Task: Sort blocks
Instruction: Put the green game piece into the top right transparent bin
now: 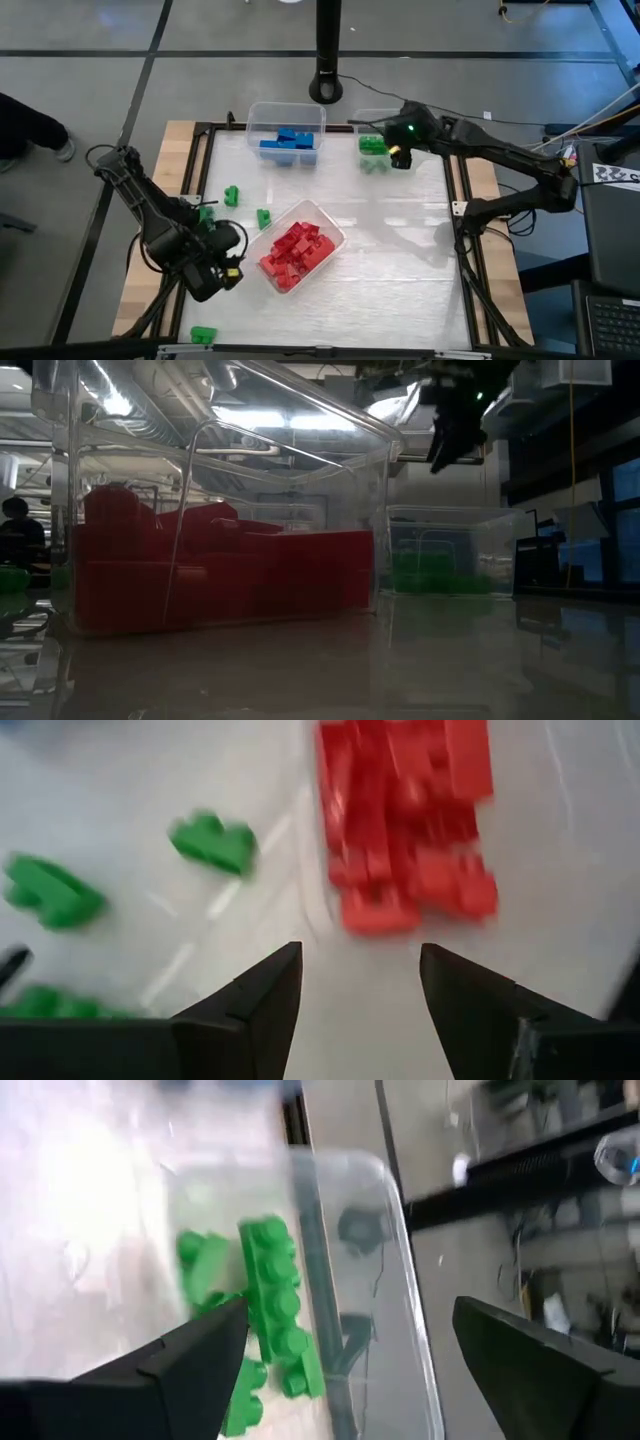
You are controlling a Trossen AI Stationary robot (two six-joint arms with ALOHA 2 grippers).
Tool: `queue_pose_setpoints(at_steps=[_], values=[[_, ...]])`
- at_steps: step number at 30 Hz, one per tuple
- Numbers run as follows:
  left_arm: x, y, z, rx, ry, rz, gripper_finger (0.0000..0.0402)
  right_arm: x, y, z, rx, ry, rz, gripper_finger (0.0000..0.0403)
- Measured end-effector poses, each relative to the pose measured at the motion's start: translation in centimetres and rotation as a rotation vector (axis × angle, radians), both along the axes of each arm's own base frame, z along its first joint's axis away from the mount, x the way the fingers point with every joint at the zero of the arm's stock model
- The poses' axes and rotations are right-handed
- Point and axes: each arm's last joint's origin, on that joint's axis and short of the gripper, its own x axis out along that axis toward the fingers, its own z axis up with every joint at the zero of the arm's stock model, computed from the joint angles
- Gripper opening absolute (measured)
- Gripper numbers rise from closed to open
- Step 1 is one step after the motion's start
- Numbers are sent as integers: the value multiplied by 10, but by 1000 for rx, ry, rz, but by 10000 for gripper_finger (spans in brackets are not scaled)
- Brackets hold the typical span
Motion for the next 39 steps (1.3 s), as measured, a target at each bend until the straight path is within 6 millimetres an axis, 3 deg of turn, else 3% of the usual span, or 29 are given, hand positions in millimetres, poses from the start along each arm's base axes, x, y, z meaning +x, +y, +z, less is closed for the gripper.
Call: queue_pose_setpoints(at_steps=[4,11,18,25,32,39], values=[[-7,-12,0,-89,20,-32,187,-2,25,10,-15,-32,93,353],[-18,-50,-3,-251,-46,-139,186,8,71,13,4,-57,271,353],[-21,-95,-29,-423,67,-153,187,14,123,11,59,-106,427,353],[-24,-132,-67,-477,223,-186,187,13,167,-15,48,-120,503,353],[-31,-148,-98,-449,392,-204,187,10,194,-39,40,-179,539,353],[-45,-153,-108,-411,471,-224,187,9,199,-42,18,-195,532,353]])
